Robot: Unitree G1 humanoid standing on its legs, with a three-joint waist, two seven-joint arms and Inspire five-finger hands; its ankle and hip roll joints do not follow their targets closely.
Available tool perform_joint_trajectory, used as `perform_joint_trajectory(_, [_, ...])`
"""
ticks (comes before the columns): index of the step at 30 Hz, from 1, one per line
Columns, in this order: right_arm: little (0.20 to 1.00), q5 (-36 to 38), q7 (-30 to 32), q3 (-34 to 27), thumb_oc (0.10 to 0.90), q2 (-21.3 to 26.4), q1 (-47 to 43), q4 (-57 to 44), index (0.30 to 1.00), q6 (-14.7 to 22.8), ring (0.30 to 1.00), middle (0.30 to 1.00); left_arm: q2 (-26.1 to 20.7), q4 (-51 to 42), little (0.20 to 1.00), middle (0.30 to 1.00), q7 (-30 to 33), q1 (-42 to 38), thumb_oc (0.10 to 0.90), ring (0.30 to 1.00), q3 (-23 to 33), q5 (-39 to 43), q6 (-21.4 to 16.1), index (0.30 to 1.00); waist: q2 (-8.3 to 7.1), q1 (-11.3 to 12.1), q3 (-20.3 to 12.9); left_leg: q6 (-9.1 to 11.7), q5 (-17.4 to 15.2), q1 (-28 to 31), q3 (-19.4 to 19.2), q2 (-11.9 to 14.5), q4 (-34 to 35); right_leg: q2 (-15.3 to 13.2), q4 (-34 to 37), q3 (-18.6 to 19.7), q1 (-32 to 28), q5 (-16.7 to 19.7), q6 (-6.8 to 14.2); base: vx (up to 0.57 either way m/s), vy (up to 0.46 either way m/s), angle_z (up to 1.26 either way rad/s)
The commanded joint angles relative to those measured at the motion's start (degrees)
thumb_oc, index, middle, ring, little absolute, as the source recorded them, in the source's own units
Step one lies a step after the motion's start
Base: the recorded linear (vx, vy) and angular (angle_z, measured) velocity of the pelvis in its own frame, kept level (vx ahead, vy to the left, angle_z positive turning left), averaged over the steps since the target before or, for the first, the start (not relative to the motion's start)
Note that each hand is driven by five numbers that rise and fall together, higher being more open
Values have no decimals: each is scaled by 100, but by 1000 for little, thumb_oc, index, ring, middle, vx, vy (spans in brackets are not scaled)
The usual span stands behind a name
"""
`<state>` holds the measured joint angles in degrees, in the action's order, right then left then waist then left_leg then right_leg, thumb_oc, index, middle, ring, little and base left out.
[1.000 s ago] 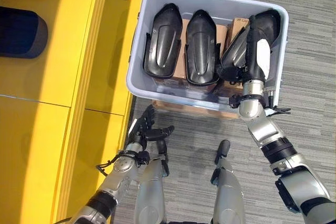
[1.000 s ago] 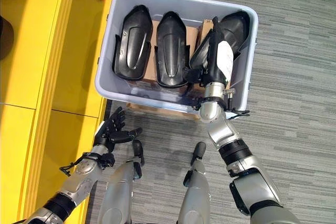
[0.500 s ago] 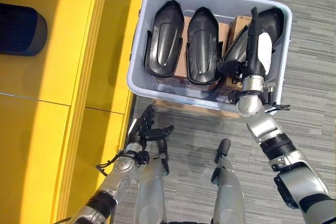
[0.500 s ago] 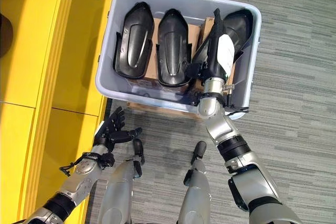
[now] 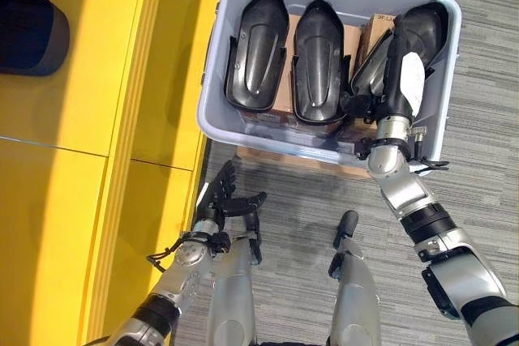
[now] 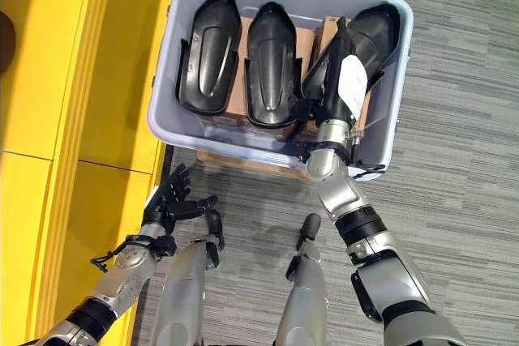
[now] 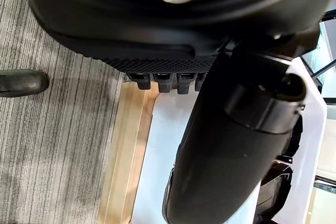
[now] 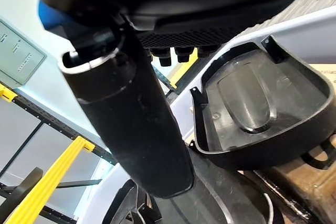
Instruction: Move parts from the plastic box to the shelf.
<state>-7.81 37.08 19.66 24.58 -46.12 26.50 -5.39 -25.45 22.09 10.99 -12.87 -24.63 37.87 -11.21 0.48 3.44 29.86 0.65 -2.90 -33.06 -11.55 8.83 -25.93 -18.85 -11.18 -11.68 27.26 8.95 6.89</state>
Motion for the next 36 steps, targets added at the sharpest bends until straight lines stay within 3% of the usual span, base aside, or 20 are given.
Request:
perform_joint_trajectory(1, [1000,-314,390,-181,900,253,-672,-250,1000,303,1000,1000,-53,-673,1000,1000,94,91,900,1000,21,-44,-406,1000,97,121,-120,254,-271,198,174,164,1,-374,-883,223,-96,-726,167,0,0,0])
perform_joint_trajectory(11, [1000,-298,451,-167,900,209,-684,38,1000,231,1000,1000,-75,-714,1000,1000,135,71,900,1000,13,-54,-431,1000,134,114,-71,240,-302,103,170,166,-90,-380,-991,253,34,-755,154,8,-1,0])
perform_joint_trajectory(12, [1000,-296,450,-165,900,206,-685,44,1000,230,1000,1000,-75,-711,1000,1000,135,73,900,1000,13,-54,-429,1000,140,123,-97,294,-437,156,215,176,-104,-362,-1028,279,-8,-873,204,74,-7,0])
perform_joint_trajectory(17, [1000,-423,483,-141,900,269,-798,229,1000,124,1000,1000,-77,-738,1000,1000,125,61,900,1000,18,-34,-448,1000,155,120,-53,236,-285,36,179,163,-82,-377,-988,244,89,-740,153,-32,5,0])
perform_joint_trajectory(19, [1000,-439,486,-146,900,267,-802,263,1000,117,1000,1000,-80,-741,1000,1000,124,54,900,1000,28,-32,-456,1000,161,132,-77,290,-419,77,223,174,-104,-358,-1025,272,51,-857,203,40,-3,0])
perform_joint_trajectory(21, [1000,-512,486,-118,900,294,-842,350,1000,47,1000,1000,-72,-746,1000,1000,122,51,900,1000,33,-28,-471,1000,155,119,-35,235,-280,17,177,156,-70,-372,-1000,255,118,-735,151,0,0,0])
perform_joint_trajectory(22, [1000,-511,485,-115,900,290,-843,356,1000,46,1000,1000,-71,-742,1000,1000,122,54,900,1000,34,-28,-470,1000,160,128,-61,289,-415,73,222,164,-82,-354,-1035,284,76,-852,201,0,0,0])
perform_joint_trajectory(25, [1000,-578,495,-84,900,315,-923,537,1000,-37,1000,1000,-87,-777,1000,1000,125,61,900,1000,42,-35,-484,1000,167,131,-23,233,-273,-20,183,143,-70,-367,-1003,250,140,-724,151,5,2,0])
perform_joint_trajectory(27, [1000,-614,494,-74,900,316,-956,586,1000,-56,1000,1000,-87,-765,1000,1000,124,71,900,1000,40,-31,-481,1000,183,149,-40,290,-422,33,232,152,-89,-354,-1056,273,97,-856,201,87,-3,-1])
perform_joint_trajectory(36, [1000,-798,444,67,900,407,-1199,895,1000,-187,1000,1000,-97,-824,1000,1000,110,68,900,1000,43,-2,-515,1000,199,187,-11,287,-403,-45,256,144,-75,-347,-1081,274,171,-857,192,0,0,0])
